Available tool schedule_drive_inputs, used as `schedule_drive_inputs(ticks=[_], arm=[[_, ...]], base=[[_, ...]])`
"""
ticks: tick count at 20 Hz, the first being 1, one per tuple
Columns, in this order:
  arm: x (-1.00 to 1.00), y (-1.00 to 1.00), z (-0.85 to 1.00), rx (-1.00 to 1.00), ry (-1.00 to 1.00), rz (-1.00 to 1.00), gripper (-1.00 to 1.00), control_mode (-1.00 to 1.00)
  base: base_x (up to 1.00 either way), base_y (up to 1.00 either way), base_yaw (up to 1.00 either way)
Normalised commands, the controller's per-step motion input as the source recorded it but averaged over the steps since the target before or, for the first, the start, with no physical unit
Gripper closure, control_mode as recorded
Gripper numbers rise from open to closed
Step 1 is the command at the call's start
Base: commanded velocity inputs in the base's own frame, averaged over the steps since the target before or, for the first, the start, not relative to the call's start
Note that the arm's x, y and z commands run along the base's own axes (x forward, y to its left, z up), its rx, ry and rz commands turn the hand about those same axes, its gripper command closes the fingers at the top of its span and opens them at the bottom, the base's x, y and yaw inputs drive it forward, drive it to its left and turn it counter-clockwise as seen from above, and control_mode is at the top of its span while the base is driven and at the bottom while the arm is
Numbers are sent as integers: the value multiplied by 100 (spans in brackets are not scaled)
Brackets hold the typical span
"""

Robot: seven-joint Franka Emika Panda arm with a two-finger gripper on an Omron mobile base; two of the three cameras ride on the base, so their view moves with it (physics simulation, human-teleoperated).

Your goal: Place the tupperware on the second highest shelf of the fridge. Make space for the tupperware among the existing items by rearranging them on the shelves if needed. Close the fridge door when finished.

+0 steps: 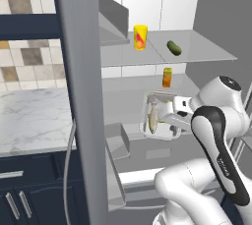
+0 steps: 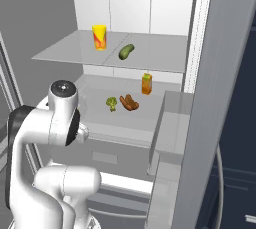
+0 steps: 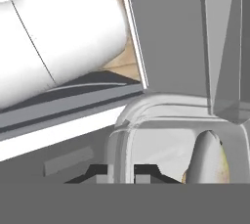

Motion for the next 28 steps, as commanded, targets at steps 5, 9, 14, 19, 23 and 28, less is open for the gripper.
schedule_drive_inputs(ticks=[5,9,14,19,23,28], arm=[[6,2,-15,0,-21,7,100,-100],[9,5,-9,0,-14,0,100,-100],[9,1,-21,3,-13,0,100,-100],[21,1,-14,9,-13,0,100,-100],[32,2,-36,4,-14,0,100,-100],[43,12,-22,1,-10,0,100,-100]], base=[[0,0,0],[0,0,0],[0,0,0],[0,0,0],[0,0,0],[0,0,0]])
